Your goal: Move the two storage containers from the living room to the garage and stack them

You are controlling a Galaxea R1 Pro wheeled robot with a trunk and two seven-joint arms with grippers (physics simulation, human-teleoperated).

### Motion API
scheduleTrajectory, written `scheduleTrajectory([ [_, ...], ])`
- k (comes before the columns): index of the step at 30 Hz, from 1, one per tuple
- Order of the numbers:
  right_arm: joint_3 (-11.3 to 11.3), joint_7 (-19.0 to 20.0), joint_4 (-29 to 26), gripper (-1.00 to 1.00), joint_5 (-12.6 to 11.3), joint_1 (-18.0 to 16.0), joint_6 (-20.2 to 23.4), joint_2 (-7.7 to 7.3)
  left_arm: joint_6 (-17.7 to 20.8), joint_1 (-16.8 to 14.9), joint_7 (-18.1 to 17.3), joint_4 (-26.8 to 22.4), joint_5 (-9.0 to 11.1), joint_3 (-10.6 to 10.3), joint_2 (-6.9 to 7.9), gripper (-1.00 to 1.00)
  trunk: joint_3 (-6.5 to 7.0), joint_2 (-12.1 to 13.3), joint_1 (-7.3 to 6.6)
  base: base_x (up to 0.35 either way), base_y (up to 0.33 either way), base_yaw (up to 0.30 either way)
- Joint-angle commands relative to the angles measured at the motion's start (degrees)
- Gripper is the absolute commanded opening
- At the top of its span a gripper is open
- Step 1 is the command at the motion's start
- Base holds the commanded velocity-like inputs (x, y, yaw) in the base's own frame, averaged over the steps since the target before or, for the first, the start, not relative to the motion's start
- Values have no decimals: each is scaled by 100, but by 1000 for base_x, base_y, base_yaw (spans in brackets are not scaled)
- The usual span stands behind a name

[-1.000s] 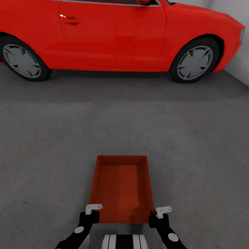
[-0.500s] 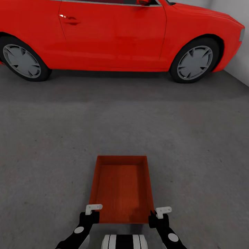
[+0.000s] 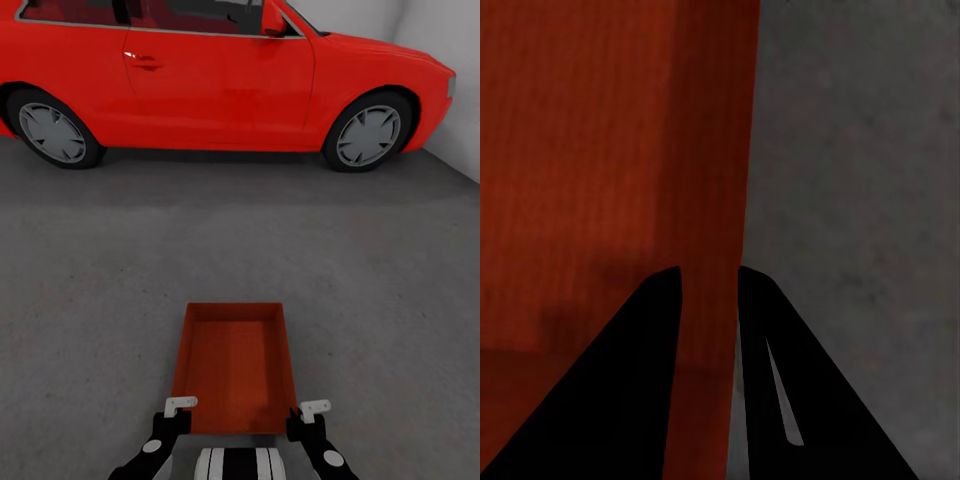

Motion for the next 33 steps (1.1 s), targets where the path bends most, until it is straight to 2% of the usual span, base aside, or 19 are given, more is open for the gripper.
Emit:
scheduleTrajectory([
  [1, 48, 104, -16, -100, -26, 1, -101, -11, -26, -8, 266, -198, -16, 74, 79, -100, -3, -2, 348, 0, 0, 0],
  [10, 48, 79, -16, -100, 0, 1, -109, -11, -26, -8, 262, -199, -16, 83, 85, -100, -3, -2, 348, 0, 0, 0],
  [11, 48, 77, -16, -100, 3, 0, -109, -12, -22, -8, 259, -200, -16, 83, 86, 100, -3, -2, 348, 0, 0, 0],
  [12, 48, 77, -16, -100, 15, 0, -114, -12, -19, -8, 248, -199, -20, 79, 86, 100, -3, -2, 348, 0, 0, 0],
  [13, 48, 77, -16, 100, 20, 0, -116, -12, -19, -8, 248, -199, -20, 77, 86, 100, -3, -2, 348, 0, 0, 0],
  [33, 45, 72, -18, 100, 11, 0, -103, -10, -12, -8, 254, -206, -16, 71, 80, 100, -3, -2, 348, 0, 0, 0],
])
